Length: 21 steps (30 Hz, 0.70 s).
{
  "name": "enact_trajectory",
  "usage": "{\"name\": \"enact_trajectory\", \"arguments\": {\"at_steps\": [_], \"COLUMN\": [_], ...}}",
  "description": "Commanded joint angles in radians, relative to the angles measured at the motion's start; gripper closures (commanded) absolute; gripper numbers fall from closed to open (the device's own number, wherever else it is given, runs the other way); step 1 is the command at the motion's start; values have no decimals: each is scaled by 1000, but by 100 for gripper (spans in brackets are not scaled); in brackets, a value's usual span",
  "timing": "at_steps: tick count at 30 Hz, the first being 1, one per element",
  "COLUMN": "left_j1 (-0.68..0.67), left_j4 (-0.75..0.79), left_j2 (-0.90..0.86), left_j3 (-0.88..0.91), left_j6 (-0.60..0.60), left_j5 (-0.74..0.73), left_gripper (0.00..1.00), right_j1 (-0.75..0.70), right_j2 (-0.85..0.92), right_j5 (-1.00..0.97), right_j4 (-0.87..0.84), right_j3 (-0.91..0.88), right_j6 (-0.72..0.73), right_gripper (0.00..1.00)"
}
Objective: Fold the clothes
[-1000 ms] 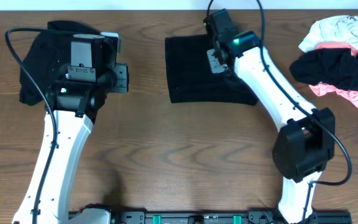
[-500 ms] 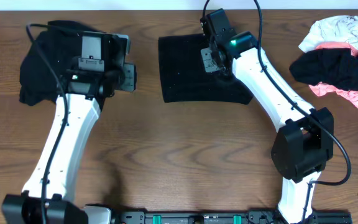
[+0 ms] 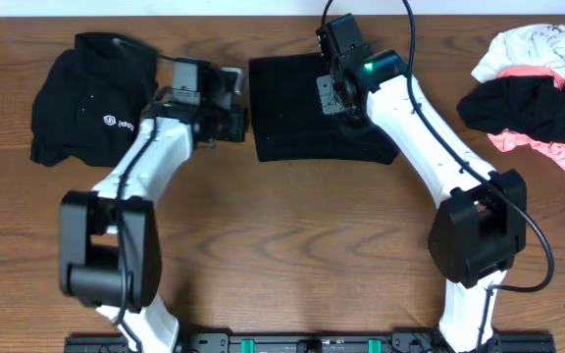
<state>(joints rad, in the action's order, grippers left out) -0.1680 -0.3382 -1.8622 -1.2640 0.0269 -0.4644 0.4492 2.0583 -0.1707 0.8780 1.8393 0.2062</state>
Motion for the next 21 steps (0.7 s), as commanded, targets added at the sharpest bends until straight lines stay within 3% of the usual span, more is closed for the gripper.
{"name": "enact_trajectory", "arguments": {"at_steps": [1, 21], "left_j1": [-35, -80], "left_j4": [32, 124], "left_j2": [-28, -219], "left_j3": [3, 3], "left_j6": [1, -74], "left_j5": [-73, -21], "left_gripper": [94, 94], "right_j1": [16, 24], "right_j2": [-12, -35], "right_j5": [31, 154], "right_j4": [-2, -33], "right_j3": [32, 65], "right_j6": [26, 26], "right_gripper": [99, 99]}}
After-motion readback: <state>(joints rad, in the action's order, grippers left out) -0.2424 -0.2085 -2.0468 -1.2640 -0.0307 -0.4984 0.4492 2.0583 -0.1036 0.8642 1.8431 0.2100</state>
